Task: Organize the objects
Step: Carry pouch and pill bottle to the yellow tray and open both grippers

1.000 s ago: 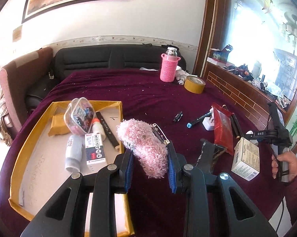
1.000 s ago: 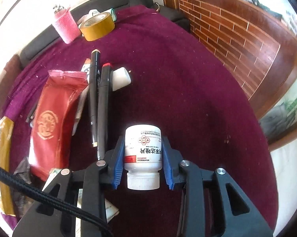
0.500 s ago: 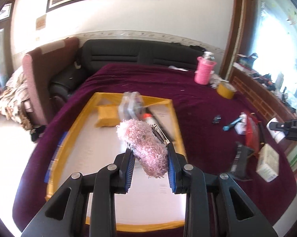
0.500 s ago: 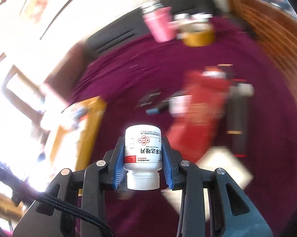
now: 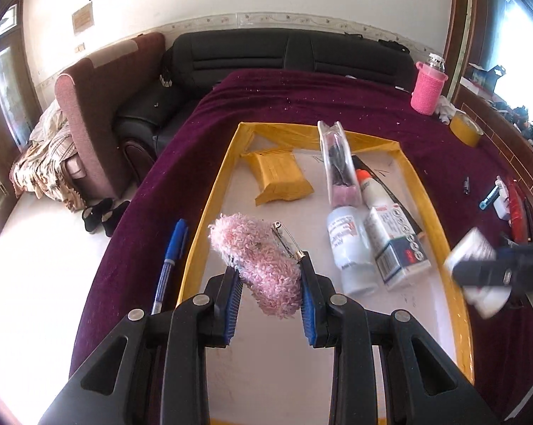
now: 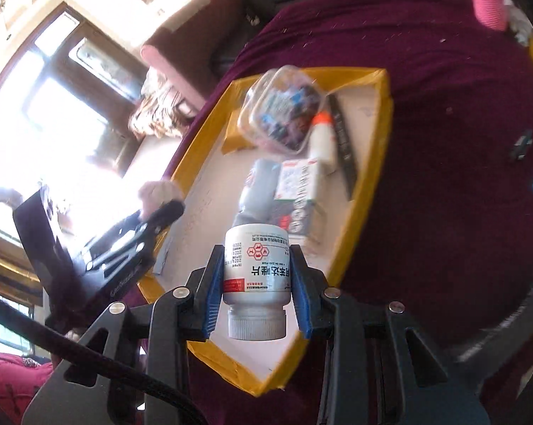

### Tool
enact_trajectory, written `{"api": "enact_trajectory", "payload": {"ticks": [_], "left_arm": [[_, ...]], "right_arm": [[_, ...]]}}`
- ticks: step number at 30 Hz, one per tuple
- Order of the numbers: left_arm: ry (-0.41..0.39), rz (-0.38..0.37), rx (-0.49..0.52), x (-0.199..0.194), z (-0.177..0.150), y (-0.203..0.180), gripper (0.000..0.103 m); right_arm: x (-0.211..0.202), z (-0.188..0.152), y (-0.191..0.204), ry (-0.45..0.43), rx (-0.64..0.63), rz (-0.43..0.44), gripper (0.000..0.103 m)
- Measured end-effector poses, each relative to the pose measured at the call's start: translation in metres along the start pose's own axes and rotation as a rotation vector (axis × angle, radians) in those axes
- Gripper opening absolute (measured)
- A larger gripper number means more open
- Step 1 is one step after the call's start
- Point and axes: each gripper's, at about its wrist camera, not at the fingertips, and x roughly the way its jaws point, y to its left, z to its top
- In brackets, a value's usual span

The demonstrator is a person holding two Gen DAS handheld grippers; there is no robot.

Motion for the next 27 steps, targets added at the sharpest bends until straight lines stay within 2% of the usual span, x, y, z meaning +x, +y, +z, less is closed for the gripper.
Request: {"api": "enact_trajectory", "payload": {"ticks": [4, 8, 15, 24, 27], "left_arm": [[0.048, -0.037, -0.009, 0.023, 0.02, 0.004, 0.025], [0.086, -0.065, -0.014, 0.043, 0.03, 0.002, 0.025], [0.144, -0.069, -0.018, 0.07, 0.032, -0.001, 0.025], [0.183, -0.07, -0.03, 0.076, 0.032, 0.004, 0.031], [0.182, -0.102, -0.041, 0.077, 0.034, 0.003, 0.04]], "right_arm": [[0.029, -0.006, 0.015, 0.058, -0.02, -0.013, 0.033], [0.053, -0.006, 0.018, 0.079, -0.032, -0.077, 0.033], [0.068, 0.004, 0.02, 0.042, -0.079, -0.224, 0.033], [0.068, 0.009, 0.022, -0.019, -0.095, -0.313, 0.033], [0.066, 0.011, 0.022, -0.031, -0.076, -0.282, 0.044]]}}
